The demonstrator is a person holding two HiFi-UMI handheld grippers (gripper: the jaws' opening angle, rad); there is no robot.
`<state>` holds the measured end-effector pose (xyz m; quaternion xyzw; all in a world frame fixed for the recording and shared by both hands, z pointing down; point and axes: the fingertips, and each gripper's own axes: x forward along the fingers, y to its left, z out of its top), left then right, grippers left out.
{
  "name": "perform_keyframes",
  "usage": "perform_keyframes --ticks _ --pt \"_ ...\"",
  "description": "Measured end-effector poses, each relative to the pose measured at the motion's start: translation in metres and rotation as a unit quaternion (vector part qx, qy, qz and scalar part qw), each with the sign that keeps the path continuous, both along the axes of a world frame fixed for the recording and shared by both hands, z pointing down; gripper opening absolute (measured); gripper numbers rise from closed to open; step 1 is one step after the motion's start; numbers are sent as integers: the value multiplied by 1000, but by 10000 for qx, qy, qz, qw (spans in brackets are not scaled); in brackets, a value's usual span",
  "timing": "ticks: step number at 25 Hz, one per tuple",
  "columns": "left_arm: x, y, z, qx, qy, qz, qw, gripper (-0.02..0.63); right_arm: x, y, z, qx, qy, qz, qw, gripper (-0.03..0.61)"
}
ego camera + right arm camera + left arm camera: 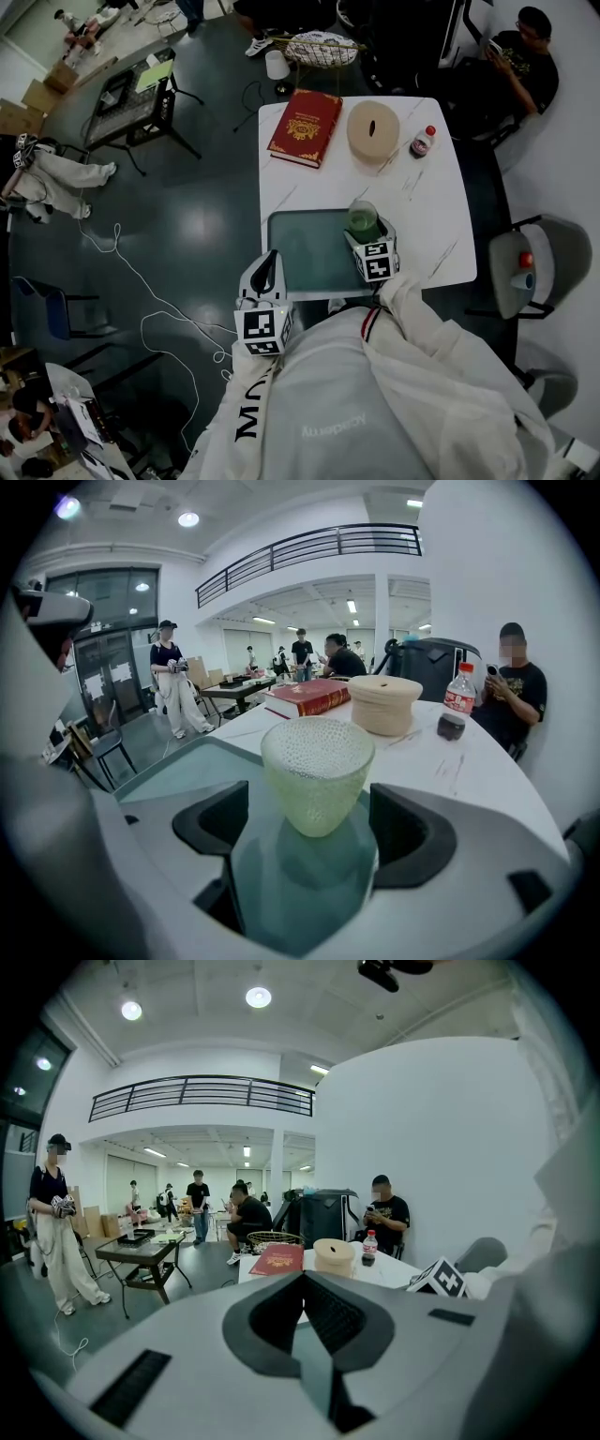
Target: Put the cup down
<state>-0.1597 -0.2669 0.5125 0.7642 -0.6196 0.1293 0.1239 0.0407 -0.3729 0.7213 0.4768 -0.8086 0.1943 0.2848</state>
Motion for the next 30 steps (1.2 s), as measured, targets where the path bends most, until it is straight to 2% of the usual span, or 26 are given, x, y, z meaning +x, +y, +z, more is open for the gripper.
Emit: perform_keyframes --ticks 15,24,30 --pt "-8 48 -8 77 49 154 9998 11 0 54 -16 99 -118 262 9995 391" --pt "-4 89 -11 99 90 341 9993 11 0 103 -40 405 -285 276 9984 390" --pt "3 121 -12 177 91 520 9985 11 -5 139 -76 801 -651 318 9942 390"
